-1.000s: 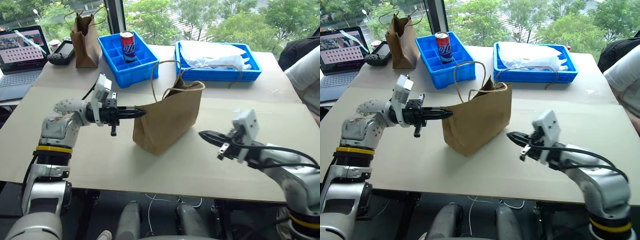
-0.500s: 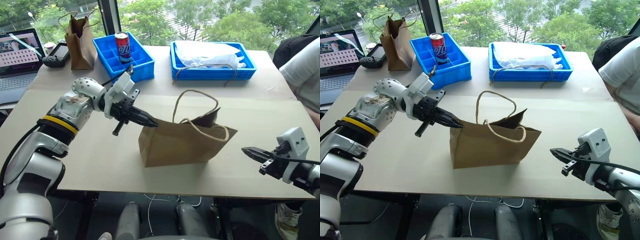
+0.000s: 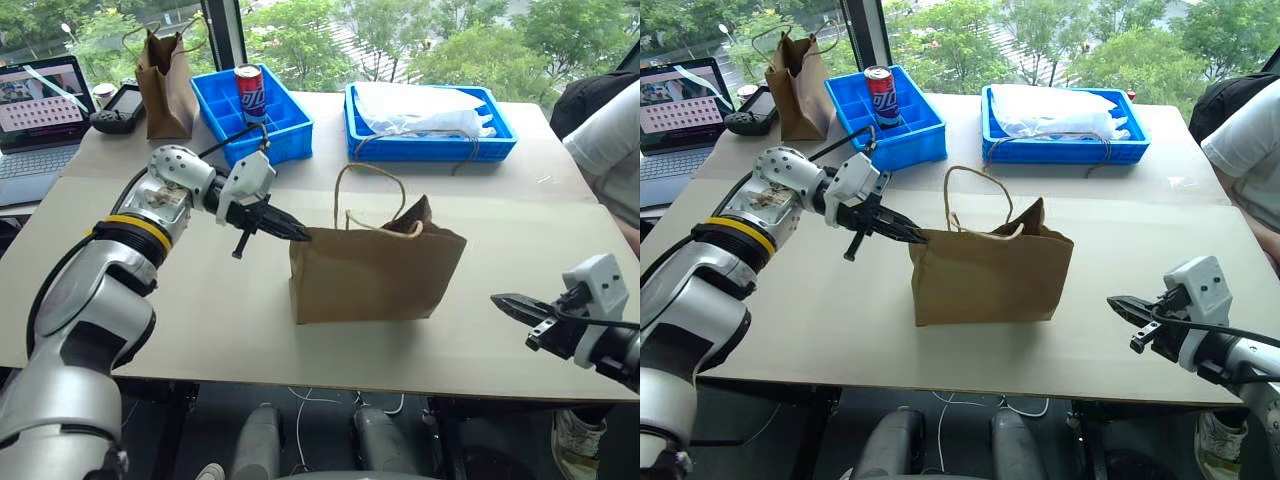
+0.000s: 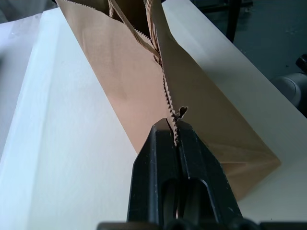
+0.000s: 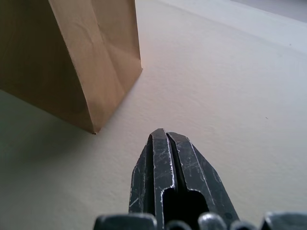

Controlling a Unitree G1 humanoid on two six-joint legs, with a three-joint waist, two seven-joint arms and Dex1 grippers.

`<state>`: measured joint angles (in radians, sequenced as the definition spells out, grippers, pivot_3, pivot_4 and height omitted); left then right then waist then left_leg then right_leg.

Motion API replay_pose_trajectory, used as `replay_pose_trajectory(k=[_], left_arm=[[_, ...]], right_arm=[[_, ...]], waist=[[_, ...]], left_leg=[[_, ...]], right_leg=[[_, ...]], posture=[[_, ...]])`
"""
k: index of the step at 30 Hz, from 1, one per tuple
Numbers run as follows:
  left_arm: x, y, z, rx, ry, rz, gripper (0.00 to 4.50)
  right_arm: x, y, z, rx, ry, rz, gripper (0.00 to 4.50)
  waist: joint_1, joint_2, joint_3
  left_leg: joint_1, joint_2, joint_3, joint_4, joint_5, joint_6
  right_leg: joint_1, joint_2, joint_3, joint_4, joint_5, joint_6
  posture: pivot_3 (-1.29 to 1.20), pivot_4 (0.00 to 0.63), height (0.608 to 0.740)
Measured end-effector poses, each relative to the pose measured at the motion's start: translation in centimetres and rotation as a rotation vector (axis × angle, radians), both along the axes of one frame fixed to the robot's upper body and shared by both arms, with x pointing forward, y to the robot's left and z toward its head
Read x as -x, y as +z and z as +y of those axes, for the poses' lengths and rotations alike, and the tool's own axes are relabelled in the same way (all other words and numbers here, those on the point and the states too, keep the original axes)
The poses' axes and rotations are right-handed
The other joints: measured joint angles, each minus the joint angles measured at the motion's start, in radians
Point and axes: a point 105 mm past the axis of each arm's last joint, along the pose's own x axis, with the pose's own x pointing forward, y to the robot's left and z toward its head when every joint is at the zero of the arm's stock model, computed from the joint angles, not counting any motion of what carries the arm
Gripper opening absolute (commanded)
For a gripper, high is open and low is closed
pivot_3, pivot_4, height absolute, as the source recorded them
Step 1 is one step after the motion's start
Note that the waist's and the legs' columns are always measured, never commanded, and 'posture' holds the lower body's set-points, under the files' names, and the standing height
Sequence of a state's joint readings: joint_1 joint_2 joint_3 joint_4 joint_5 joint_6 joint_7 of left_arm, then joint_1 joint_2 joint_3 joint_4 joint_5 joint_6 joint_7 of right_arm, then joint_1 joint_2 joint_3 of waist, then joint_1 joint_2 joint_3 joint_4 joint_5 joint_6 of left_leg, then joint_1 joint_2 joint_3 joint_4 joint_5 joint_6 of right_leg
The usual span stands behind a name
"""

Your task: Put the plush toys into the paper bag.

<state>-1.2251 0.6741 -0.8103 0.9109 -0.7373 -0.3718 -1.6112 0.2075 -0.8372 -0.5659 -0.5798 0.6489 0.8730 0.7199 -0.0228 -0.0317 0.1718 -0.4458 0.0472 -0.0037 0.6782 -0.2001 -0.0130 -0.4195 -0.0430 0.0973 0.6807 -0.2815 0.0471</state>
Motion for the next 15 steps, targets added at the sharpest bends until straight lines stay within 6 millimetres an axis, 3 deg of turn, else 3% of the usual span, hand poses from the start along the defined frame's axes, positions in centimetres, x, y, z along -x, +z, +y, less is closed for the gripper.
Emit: replay_pose_trajectory(k=[6,12,15], left_arm=[[1.1,0.6,-0.3,-0.027,-0.073,-0.031,0.02],[2.3,3.7,-0.9,0.044,-0.143,-0.073,0.02],[2.7,4.1,-1.3,0.061,-0.17,-0.078,0.02]], right_arm=[[-0.1,-0.4,-0.3,-0.003,-0.006,0.008,0.0],[0.0,-1.1,-1.8,0.016,-0.055,0.044,0.0],[0.1,-1.1,-2.0,0.025,-0.056,0.049,0.0]], waist=[[0.001,0.0,0.0],[0.005,0.0,0.0],[0.004,0.0,0.0]], left_leg=[[0.0,0.0,0.0,0.0,0.0,0.0],[-0.001,0.0,0.0,0.0,0.0,0.0],[0.0,0.0,0.0,0.0,0.0,0.0]], right_leg=[[0.0,0.0,0.0,0.0,0.0,0.0],[-0.001,0.0,0.0,0.0,0.0,0.0],[0.0,0.0,0.0,0.0,0.0,0.0]], posture=[[0.0,0.15,0.694],[0.0,0.15,0.694],[0.0,0.15,0.694]])
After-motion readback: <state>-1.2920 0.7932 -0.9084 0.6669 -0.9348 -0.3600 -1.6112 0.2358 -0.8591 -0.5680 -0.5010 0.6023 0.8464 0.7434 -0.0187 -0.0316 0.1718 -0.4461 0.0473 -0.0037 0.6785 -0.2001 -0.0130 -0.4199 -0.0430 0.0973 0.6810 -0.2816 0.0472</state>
